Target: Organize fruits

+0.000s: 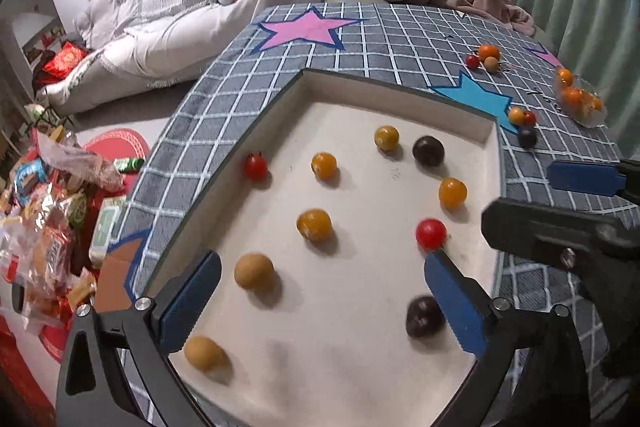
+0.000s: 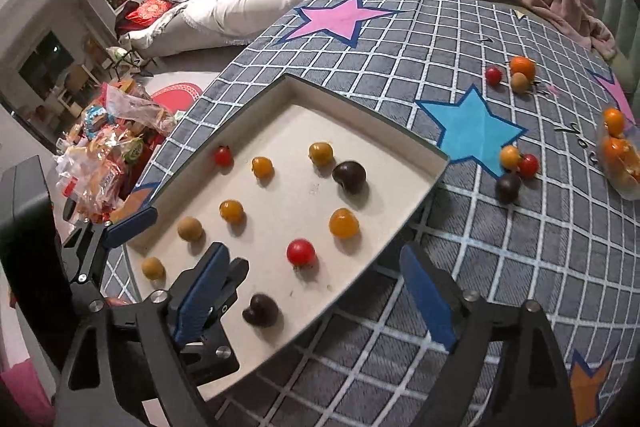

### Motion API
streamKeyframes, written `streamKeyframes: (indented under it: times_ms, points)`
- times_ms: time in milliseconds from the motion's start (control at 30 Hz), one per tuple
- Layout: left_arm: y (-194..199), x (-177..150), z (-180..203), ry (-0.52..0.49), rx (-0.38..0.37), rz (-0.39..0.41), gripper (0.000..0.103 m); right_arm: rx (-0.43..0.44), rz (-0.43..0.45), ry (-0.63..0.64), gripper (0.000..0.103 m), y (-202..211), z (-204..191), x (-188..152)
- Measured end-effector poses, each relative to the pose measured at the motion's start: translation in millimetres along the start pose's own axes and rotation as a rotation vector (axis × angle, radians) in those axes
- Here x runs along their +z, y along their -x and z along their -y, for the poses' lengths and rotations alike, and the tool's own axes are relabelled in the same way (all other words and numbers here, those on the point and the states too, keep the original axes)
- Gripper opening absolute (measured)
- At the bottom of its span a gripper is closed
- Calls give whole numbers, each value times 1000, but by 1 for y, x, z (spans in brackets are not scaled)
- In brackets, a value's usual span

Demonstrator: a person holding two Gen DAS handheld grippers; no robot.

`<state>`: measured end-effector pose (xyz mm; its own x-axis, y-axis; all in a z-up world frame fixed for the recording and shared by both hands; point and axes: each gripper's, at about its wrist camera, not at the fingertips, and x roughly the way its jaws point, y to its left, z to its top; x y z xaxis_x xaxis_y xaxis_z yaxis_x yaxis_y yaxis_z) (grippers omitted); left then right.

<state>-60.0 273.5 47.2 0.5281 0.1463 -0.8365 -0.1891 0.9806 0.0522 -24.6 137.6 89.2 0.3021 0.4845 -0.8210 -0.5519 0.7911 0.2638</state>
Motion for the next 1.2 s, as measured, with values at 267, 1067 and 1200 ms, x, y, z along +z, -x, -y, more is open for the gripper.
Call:
streamKeyframes:
  times_ms: [267, 1067, 1200]
  points:
    - [17, -19, 3, 12, -2, -42, 102, -31, 15, 15, 103, 19, -5, -22]
    - [70, -84, 4, 29, 67, -45, 102, -104, 32, 103, 103, 56, -35, -76]
    - [73, -84, 7, 21, 73, -40, 102, -98, 40, 99, 103, 59, -35, -77]
